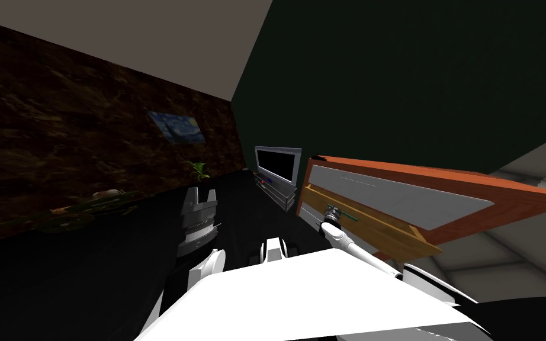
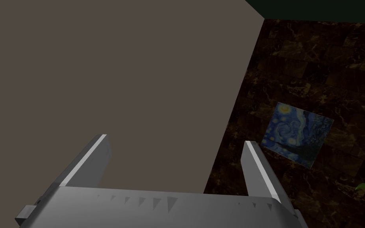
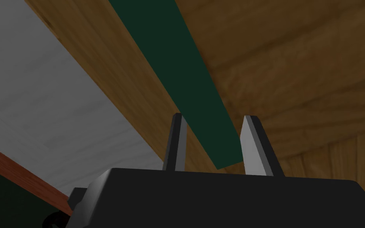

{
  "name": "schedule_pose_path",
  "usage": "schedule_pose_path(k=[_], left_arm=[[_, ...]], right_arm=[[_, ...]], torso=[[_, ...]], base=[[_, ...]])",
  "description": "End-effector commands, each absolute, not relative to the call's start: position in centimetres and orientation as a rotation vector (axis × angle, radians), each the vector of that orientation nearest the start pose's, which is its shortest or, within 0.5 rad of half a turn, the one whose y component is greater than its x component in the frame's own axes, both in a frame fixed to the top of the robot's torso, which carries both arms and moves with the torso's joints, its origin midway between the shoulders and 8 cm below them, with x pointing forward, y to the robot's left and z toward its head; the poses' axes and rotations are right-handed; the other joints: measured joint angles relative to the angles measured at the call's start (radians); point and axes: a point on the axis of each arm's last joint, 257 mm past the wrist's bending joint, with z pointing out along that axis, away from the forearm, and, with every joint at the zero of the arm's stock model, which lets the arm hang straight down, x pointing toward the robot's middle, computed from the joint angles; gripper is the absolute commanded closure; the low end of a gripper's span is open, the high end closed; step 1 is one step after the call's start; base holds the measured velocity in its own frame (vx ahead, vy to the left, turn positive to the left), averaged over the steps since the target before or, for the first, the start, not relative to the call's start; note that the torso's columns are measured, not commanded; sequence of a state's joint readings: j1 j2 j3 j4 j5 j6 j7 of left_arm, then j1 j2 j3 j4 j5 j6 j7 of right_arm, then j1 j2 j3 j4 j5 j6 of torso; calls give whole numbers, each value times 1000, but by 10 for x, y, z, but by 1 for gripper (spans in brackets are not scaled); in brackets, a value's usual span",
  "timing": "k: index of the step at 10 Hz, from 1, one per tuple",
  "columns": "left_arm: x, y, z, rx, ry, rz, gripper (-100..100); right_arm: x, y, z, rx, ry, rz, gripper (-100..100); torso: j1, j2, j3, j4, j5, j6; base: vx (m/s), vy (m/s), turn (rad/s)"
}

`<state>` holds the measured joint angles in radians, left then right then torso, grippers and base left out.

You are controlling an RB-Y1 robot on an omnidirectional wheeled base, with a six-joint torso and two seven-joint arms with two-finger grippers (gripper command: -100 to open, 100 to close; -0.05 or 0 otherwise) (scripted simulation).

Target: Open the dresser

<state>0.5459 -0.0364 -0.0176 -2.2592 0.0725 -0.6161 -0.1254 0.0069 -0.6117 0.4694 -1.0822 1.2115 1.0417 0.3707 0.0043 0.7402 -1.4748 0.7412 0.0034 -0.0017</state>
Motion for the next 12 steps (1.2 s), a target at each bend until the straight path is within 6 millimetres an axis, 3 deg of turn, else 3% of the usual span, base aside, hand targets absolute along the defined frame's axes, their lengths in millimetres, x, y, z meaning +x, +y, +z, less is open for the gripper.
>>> schedule_pose_path(k=[1,3,4,7,11,12], left_arm=[[323,290,22,-646,527,-1233,0],[323,290,22,-645,527,-1234,0],[323,290,22,-645,527,-1234,0],[323,290,22,-645,527,-1234,0],[323,290,22,-645,527,-1234,0],[323,290,22,-645,527,-1234,0]], right_arm=[[368,-577,-351,-223,1872,-1450,100],[374,-573,-347,-226,1861,-1432,100],[379,-589,-341,-226,1871,-1446,-100],[392,-607,-326,-223,1875,-1447,-100],[415,-636,-298,-214,1876,-1442,-100],[408,-628,-311,-222,1893,-1435,-100]], torso=[[1,0,0,0,0,1],[-1,4,3,0,-2,-1],[2,5,3,1,-2,-2],[-7,-6,-4,-4,-4,1],[5,5,2,3,4,2],[6,6,3,5,7,2]], base=[[36,64,-53],[-87,114,-37],[-96,106,-3],[-49,49,10],[-60,59,9],[-20,19,6]])
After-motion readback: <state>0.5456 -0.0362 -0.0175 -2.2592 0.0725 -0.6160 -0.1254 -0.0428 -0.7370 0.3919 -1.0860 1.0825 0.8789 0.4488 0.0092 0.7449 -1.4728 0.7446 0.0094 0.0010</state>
